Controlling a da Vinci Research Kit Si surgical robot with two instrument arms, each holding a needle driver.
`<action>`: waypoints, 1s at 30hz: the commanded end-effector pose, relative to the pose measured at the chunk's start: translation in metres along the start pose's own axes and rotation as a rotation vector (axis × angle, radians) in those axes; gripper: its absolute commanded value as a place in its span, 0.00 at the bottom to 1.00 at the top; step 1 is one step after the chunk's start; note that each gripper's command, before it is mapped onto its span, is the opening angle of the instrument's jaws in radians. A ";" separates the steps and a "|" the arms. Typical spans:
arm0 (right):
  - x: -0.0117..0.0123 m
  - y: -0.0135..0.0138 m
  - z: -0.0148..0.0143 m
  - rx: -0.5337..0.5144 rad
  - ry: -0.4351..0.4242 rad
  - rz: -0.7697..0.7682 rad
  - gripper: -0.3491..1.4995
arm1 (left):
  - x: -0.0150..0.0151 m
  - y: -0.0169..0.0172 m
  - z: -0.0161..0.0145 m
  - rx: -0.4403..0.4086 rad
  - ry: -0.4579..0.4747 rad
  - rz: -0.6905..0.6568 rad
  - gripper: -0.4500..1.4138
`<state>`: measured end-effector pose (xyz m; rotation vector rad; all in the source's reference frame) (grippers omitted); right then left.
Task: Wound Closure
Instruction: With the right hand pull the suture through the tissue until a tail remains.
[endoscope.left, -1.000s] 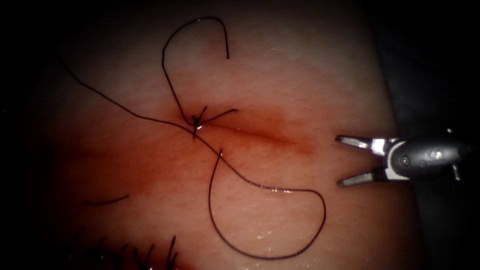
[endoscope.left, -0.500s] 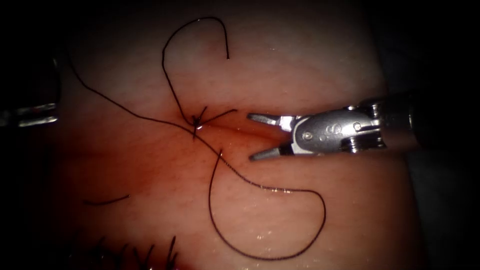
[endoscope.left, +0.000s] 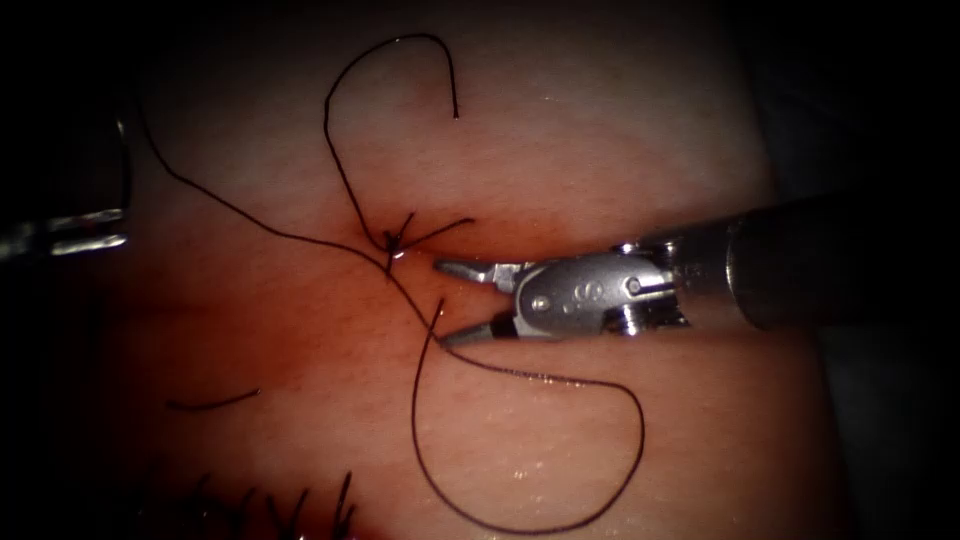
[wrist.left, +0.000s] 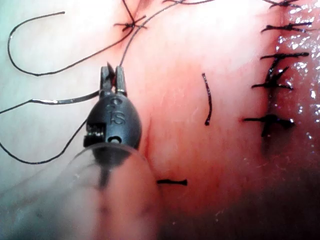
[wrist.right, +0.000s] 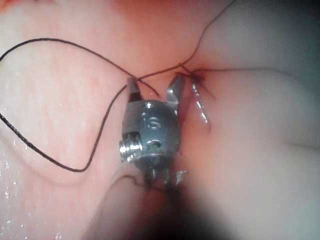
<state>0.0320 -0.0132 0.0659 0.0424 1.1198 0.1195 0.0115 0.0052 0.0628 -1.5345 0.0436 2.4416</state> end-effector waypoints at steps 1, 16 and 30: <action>-0.0006 -0.0003 0.0010 0.004 0.000 0.004 0.39 | -0.0003 0.0001 0.0008 -0.002 0.000 0.001 0.00; -0.0016 -0.0009 0.0015 0.106 -0.060 0.003 0.25 | -0.0005 0.0001 0.0006 -0.008 -0.003 0.003 0.00; -0.0021 -0.0002 0.0023 0.171 -0.149 0.006 0.53 | -0.0004 0.0002 0.0007 -0.006 -0.004 0.003 0.00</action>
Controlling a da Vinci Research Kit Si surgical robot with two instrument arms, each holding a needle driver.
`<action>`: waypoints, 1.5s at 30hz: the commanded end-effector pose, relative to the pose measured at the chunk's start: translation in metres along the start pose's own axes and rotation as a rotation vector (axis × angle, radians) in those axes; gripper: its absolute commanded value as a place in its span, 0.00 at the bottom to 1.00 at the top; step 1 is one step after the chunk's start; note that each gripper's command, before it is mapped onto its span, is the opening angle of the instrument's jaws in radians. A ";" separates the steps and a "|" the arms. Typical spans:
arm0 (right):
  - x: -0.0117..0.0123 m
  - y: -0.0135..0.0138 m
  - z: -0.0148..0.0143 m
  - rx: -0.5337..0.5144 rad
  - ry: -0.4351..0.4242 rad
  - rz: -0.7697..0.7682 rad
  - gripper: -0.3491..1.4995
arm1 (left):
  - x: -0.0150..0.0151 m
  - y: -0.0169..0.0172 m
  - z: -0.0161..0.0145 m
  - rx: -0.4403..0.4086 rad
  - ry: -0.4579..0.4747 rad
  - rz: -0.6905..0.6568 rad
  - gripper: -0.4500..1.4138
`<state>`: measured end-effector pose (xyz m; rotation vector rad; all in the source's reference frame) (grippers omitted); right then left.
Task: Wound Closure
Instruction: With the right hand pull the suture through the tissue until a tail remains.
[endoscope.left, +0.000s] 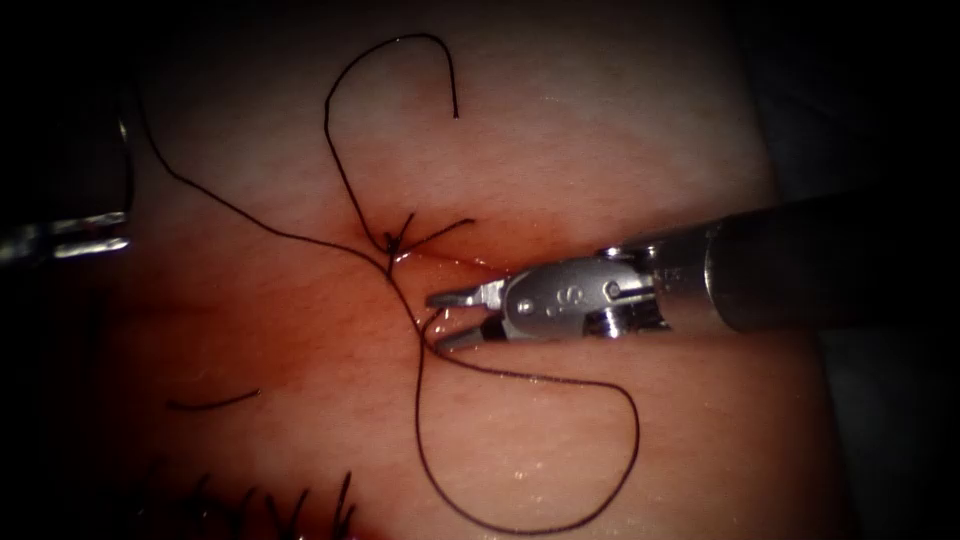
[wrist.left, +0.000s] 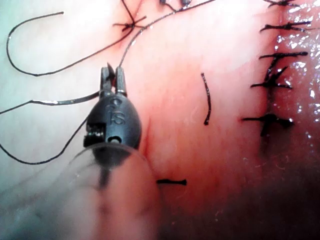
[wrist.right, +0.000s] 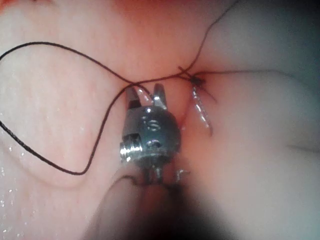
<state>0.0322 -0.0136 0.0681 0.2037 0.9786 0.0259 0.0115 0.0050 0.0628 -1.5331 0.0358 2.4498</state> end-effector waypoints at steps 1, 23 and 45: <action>0.0000 0.0004 0.0013 0.005 -0.008 0.002 0.54 | -0.0004 0.0001 0.0008 0.001 0.000 0.000 0.00; 0.0007 -0.0022 0.0005 0.133 -0.110 0.096 0.00 | -0.0002 0.0002 0.0007 -0.001 -0.001 0.001 0.00; 0.0135 -0.0198 -0.0028 0.194 0.129 0.116 0.00 | -0.0010 -0.0003 0.0012 -0.008 -0.001 0.002 0.00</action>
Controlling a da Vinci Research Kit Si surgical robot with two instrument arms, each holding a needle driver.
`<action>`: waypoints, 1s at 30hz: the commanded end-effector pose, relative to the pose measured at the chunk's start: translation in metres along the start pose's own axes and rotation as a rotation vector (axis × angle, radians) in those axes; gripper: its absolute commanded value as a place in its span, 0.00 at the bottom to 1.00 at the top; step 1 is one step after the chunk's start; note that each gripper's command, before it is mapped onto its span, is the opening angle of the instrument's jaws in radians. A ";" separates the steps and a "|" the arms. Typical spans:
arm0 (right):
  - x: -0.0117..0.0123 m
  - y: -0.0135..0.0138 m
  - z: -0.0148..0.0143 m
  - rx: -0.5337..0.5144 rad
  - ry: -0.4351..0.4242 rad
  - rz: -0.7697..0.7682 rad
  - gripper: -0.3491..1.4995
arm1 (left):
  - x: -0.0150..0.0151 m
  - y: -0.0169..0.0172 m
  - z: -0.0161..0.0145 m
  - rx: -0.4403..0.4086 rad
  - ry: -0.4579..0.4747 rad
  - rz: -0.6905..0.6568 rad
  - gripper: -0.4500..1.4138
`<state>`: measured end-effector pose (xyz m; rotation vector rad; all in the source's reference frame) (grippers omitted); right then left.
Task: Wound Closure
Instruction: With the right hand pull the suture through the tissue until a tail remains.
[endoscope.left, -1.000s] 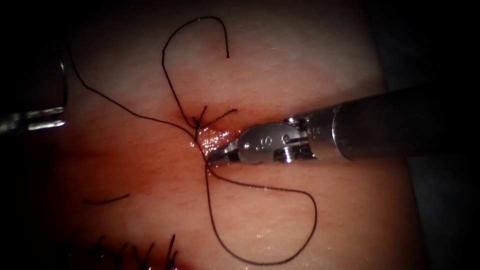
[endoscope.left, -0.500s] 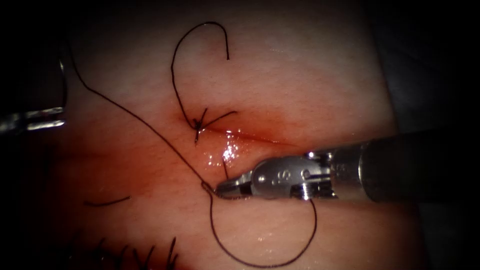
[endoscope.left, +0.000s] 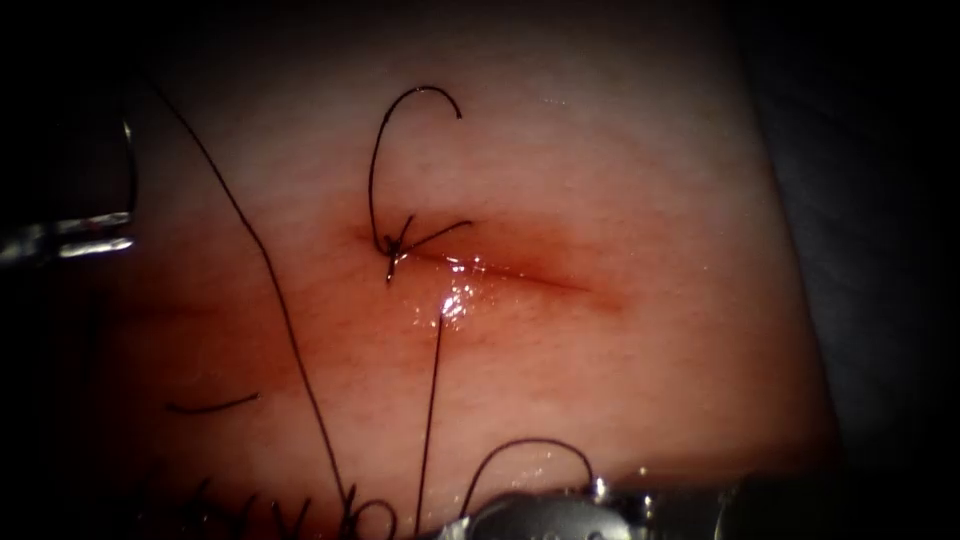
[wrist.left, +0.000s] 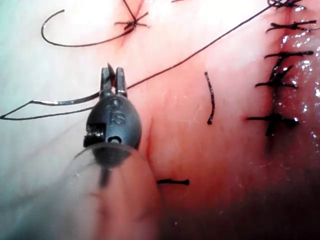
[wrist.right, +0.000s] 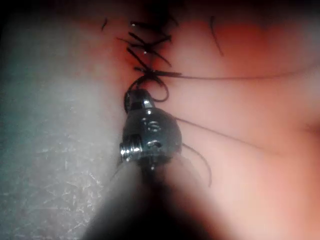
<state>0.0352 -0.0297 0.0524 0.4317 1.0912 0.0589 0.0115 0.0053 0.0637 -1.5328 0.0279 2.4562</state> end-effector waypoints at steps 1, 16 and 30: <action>0.0011 -0.0018 0.0009 0.021 0.009 -0.007 0.00 | -0.0004 0.0000 0.0007 -0.002 0.003 0.001 0.00; 0.0056 -0.0028 -0.0016 0.031 0.168 -0.051 0.60 | -0.0007 -0.0002 0.0007 -0.006 0.007 0.001 0.00; 0.0019 0.0082 -0.0101 -0.140 0.252 -0.056 0.96 | -0.0007 -0.0003 0.0008 -0.006 0.007 0.001 0.00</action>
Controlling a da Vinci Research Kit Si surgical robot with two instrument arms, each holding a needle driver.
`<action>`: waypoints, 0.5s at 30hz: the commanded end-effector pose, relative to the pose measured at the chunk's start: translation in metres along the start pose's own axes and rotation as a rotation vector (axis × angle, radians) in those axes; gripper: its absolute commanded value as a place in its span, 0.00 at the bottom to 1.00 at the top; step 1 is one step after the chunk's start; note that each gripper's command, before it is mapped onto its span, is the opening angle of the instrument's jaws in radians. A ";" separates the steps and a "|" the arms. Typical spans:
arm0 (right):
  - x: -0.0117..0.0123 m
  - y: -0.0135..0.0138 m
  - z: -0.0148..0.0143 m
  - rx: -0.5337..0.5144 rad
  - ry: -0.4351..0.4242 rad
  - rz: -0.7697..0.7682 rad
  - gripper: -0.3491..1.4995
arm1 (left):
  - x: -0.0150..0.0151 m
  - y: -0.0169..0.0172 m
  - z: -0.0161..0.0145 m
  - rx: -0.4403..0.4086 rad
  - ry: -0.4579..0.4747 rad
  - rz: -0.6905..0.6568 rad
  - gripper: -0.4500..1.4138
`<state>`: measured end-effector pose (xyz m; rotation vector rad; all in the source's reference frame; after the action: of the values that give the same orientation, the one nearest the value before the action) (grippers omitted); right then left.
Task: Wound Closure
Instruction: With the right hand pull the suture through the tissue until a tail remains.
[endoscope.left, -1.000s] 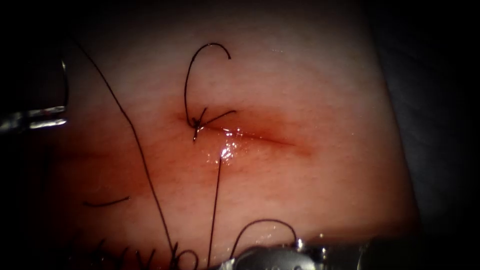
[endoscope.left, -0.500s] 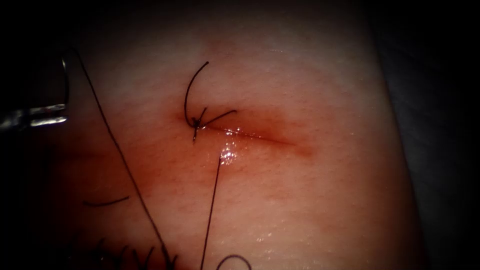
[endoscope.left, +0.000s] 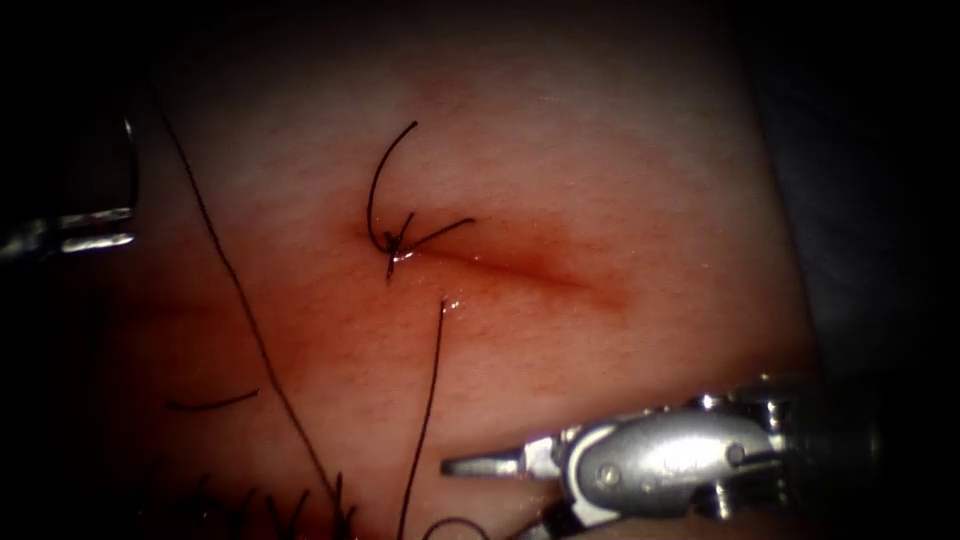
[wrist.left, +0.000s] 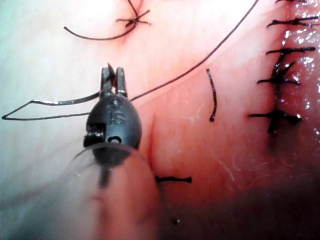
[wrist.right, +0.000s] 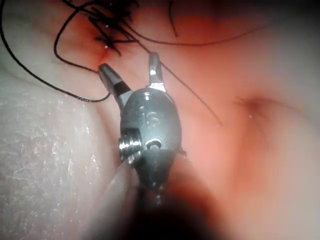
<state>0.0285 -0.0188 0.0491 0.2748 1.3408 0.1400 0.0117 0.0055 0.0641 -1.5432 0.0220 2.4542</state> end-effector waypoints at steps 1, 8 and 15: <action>-0.0006 0.0006 -0.0001 -0.031 -0.003 -0.014 0.98 | -0.0003 0.0000 0.0007 0.000 0.001 0.001 0.00; 0.0016 -0.0039 -0.0064 0.014 0.014 -0.053 0.90 | -0.0008 -0.0006 0.0001 0.000 -0.008 0.000 0.00; -0.0009 0.0012 -0.0065 -0.090 -0.036 -0.072 0.84 | -0.0005 -0.0001 0.0009 0.008 -0.014 0.000 0.00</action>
<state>0.0213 -0.0171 0.0483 0.1510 1.2975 0.1406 0.0116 0.0055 0.0643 -1.5215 0.0303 2.4604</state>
